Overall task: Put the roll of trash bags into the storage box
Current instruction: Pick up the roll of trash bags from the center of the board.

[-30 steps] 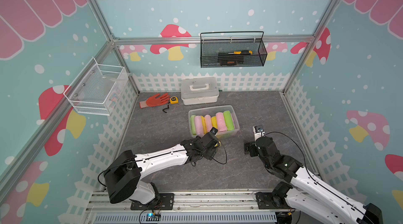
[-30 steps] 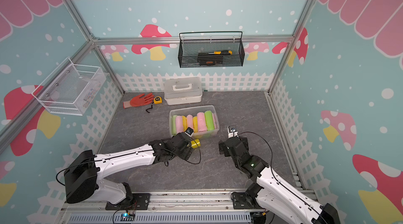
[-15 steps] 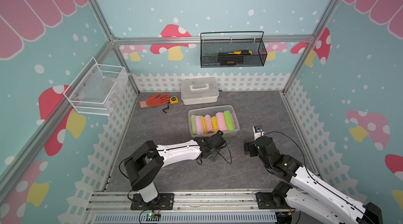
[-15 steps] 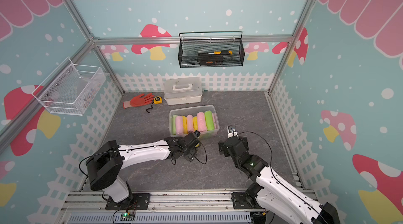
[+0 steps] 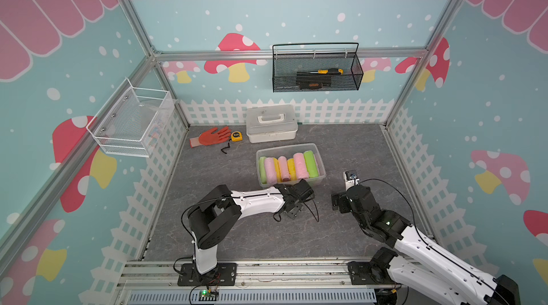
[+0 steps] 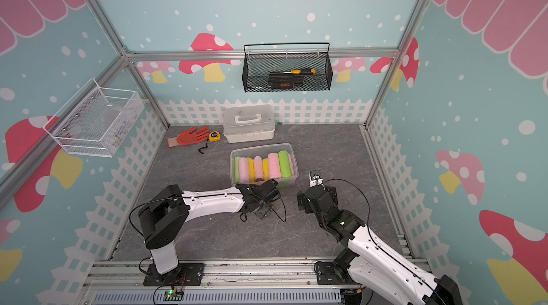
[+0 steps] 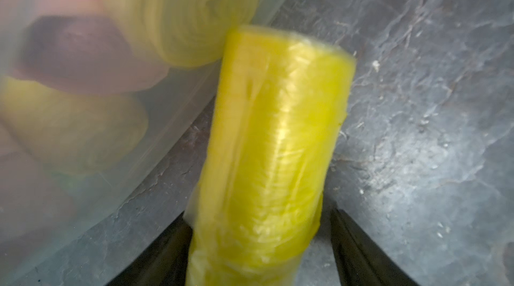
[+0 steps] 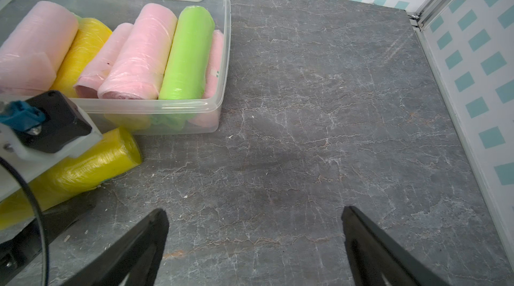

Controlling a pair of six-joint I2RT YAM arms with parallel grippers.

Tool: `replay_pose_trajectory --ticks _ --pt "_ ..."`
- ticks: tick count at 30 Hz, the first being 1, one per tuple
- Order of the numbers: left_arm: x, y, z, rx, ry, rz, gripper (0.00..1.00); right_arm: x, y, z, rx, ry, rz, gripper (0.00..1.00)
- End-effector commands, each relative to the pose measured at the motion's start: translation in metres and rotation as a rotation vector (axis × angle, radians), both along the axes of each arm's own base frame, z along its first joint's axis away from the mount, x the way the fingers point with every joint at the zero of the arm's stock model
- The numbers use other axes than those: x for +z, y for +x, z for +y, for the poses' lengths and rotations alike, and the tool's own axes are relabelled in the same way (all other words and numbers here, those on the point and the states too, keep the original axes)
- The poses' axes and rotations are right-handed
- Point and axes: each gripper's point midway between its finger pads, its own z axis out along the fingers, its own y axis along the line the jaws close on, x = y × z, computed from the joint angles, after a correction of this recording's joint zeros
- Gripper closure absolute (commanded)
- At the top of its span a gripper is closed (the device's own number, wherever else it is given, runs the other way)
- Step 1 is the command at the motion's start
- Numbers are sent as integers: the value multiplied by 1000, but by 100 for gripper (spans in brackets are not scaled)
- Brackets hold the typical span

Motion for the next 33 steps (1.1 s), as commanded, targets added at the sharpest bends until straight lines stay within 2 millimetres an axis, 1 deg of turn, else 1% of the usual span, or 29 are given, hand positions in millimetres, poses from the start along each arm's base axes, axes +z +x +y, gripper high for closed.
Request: replay_pose_trajectory --ticks 1,3,5,6,8,9,11,13,17,19,22,24,27,29,33 --pt "-3 -5 -6 -20 0 36 24 12 2 -1 -15 12 -29 1" --pt "-3 -7 -8 -24 -12 49 28 11 2 0 -13 11 -27 1" --pt "-1 -9 -12 -31 -29 62 37 11 2 0 -10 9 -22 1" --pt "0 -10 -12 -34 -34 65 47 11 2 0 -11 7 -20 2" --pt "5 -8 -11 -25 -34 48 71 12 2 -1 -15 4 -20 1" --pt "8 -7 -9 -22 -32 34 79 12 2 -1 -17 6 -22 1" --pt "14 -5 -8 -18 -37 15 90 13 2 -1 -17 8 -24 2" --pt "22 -4 -9 -15 -57 1 99 12 3 -1 -17 8 -22 1" --pt "41 -9 -13 -40 -118 -49 100 10 4 0 -16 0 -14 1" --pt "57 -18 -20 -84 -161 -87 100 10 4 1 -13 -4 -8 1" --pt "90 -31 -27 -147 -249 -179 100 10 4 -2 -24 -9 -12 1" --pt "110 -38 -27 -172 -320 -228 100 10 3 -3 -27 -12 -15 1" --pt "139 -43 -16 -169 -427 -309 100 10 4 -3 -30 -15 -20 1" --pt "162 -40 0 -125 -481 -396 100 9 5 -3 -28 -18 -19 1" --pt "206 -44 37 -36 -624 -542 100 13 6 -2 -24 -19 -23 1"
